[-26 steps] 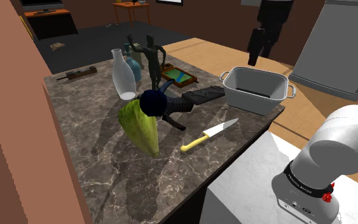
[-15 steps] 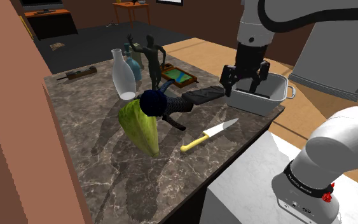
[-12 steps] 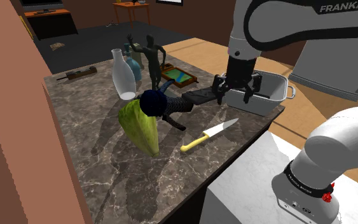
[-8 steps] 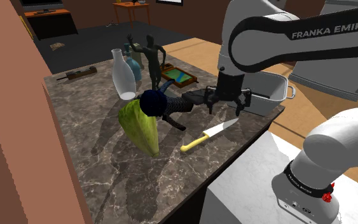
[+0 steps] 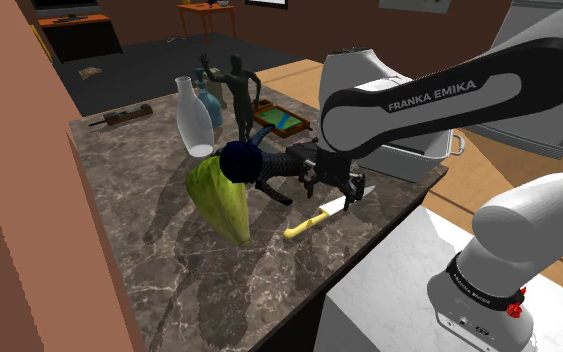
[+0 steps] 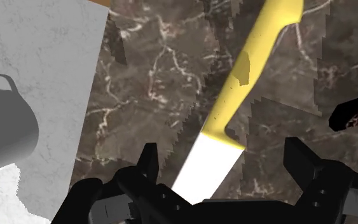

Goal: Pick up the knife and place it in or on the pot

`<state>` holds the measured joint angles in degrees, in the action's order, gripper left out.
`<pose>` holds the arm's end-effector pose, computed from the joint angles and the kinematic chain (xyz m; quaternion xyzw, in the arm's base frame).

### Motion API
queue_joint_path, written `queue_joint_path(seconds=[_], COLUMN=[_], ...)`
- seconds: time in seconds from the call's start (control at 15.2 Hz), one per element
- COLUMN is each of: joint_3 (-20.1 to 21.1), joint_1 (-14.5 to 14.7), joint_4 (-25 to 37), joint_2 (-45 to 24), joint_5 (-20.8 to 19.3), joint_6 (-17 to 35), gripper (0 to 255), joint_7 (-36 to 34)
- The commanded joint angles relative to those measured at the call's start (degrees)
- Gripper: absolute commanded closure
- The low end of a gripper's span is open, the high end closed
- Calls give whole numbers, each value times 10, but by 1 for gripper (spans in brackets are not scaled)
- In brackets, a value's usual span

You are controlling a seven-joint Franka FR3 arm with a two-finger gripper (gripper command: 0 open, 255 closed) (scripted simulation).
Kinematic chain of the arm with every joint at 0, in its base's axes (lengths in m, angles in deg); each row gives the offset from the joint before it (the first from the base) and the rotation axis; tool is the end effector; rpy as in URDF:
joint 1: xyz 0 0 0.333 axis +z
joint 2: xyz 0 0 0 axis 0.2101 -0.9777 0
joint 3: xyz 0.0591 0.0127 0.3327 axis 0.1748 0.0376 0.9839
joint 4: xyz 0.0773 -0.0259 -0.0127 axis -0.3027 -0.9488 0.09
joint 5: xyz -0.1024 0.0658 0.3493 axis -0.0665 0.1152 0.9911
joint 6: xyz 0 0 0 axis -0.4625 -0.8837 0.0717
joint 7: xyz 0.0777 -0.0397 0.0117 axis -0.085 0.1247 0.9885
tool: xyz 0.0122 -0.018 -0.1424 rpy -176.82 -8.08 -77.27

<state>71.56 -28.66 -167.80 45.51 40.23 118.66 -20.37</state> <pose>0.2990 0.1655 0.3670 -0.8296 0.5574 0.0328 0.0080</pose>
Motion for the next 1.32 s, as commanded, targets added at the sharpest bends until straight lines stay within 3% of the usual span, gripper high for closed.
queue_joint_path(seconds=[0.0,0.26,0.79,0.86,1.25], joint_3=[9,31,31,31,31], joint_1=[-1,-4,-4,-4,-4], joint_4=[-7,-25,-25,-25,-25], joint_2=[-9,-36,-36,-36,-36], joint_5=[6,15,15,15,15], joint_6=[17,63,63,63,63], gripper=[0,0,0,255,255], joint_7=[-6,-6,-6,-6,-6])
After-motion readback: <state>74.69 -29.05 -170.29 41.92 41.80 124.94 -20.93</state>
